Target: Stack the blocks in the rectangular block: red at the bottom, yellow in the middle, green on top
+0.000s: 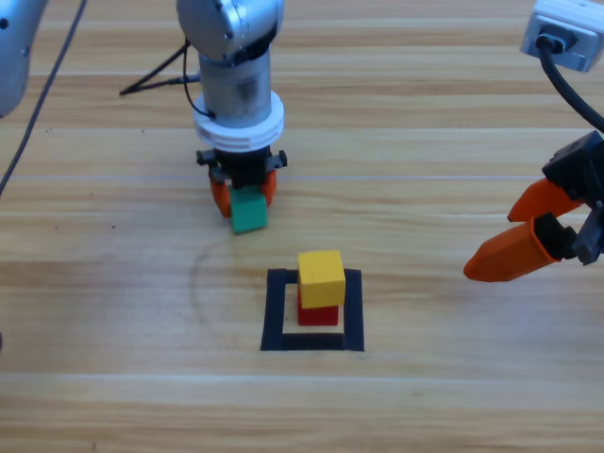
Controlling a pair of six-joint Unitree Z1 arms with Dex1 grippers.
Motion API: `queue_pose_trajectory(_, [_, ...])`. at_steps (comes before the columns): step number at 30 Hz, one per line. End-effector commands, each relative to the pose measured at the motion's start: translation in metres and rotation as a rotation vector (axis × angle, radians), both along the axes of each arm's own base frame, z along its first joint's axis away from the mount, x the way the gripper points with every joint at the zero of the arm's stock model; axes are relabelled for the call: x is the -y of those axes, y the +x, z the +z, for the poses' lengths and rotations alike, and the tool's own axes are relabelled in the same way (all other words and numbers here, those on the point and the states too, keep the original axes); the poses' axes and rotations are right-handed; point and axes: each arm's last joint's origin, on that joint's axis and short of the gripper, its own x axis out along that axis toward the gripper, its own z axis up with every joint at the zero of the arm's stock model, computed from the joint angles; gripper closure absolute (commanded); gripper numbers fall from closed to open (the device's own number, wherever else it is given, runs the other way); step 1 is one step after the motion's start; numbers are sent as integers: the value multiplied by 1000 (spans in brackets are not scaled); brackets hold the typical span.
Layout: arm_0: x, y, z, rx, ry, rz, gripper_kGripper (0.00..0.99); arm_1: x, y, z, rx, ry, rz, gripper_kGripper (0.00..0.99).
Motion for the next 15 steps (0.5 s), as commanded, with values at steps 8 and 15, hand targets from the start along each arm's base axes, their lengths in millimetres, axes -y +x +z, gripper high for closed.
queue_pose_trajectory(8, [-32, -77, 149, 173, -44, -552, 982, 5, 4, -11, -22, -14, -15, 0])
queue_pose_trajectory(15, [-12, -113, 150, 128, -74, -689, 982, 5, 4, -12, -23, -15, -15, 0])
